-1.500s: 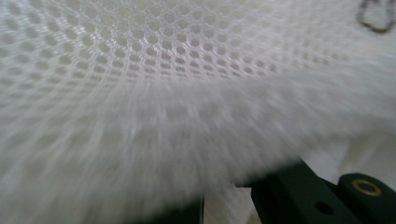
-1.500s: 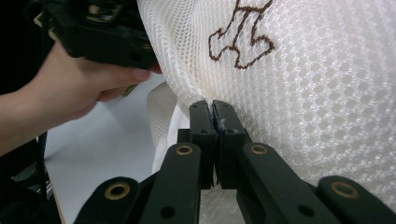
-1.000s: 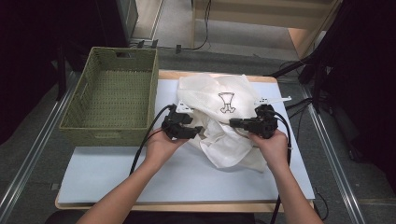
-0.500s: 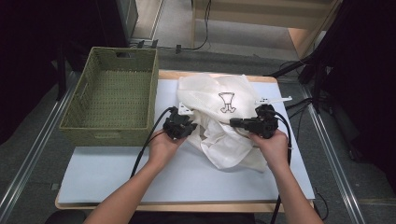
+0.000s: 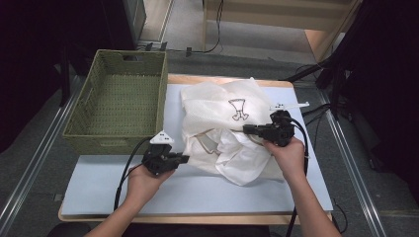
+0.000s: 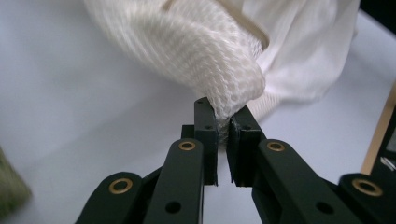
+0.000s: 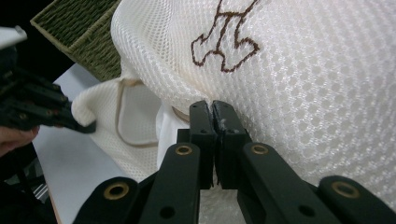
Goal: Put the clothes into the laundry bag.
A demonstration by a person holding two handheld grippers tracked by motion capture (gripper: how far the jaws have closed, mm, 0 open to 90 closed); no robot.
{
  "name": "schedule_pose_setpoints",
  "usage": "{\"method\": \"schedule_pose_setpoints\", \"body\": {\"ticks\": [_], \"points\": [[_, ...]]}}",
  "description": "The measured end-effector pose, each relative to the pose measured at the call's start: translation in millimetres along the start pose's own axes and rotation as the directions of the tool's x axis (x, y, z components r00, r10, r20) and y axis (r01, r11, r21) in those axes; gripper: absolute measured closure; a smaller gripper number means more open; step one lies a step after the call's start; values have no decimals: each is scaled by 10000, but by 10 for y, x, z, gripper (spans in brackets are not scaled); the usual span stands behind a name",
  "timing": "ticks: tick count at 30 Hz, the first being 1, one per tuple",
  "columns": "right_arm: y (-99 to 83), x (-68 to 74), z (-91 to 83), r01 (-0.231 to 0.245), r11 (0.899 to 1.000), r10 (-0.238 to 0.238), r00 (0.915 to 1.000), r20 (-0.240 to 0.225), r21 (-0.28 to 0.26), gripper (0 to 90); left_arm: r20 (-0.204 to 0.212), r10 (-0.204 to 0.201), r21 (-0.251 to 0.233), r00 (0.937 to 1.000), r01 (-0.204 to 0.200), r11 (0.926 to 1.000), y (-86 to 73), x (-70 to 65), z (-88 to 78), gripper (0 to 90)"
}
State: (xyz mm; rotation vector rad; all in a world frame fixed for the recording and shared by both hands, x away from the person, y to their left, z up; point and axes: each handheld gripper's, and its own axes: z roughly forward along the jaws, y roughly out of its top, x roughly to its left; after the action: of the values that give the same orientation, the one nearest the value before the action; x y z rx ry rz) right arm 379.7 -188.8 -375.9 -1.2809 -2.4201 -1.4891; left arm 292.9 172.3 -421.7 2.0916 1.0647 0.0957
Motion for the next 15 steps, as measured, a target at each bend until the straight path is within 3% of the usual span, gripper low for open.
{"method": "schedule_pose_setpoints", "body": {"ticks": [3,4,7,9,12,15], "points": [[-1,-10,-3,11,10000,-11,10000,13,-44,889,219,-601,140,9980,598,9981,-111,53,-16,848],[-2,-8,-3,9,10000,-9,10000,8,-47,889,204,-606,177,9980,603,9980,-124,53,-25,844],[0,7,2,7,10000,-7,10000,-12,8,889,204,-481,119,9986,479,9988,-118,18,-77,818],[1,15,7,-1,10000,1,10000,-2,30,889,101,-341,8,9994,340,9994,-97,-9,-129,752],[-1,19,17,-7,10000,7,10000,16,43,889,-265,-86,-161,9996,82,9998,-40,-54,-200,629],[0,24,17,4,10000,-4,10000,14,35,889,-584,240,-522,9980,-270,9983,41,-127,-263,597]]}}
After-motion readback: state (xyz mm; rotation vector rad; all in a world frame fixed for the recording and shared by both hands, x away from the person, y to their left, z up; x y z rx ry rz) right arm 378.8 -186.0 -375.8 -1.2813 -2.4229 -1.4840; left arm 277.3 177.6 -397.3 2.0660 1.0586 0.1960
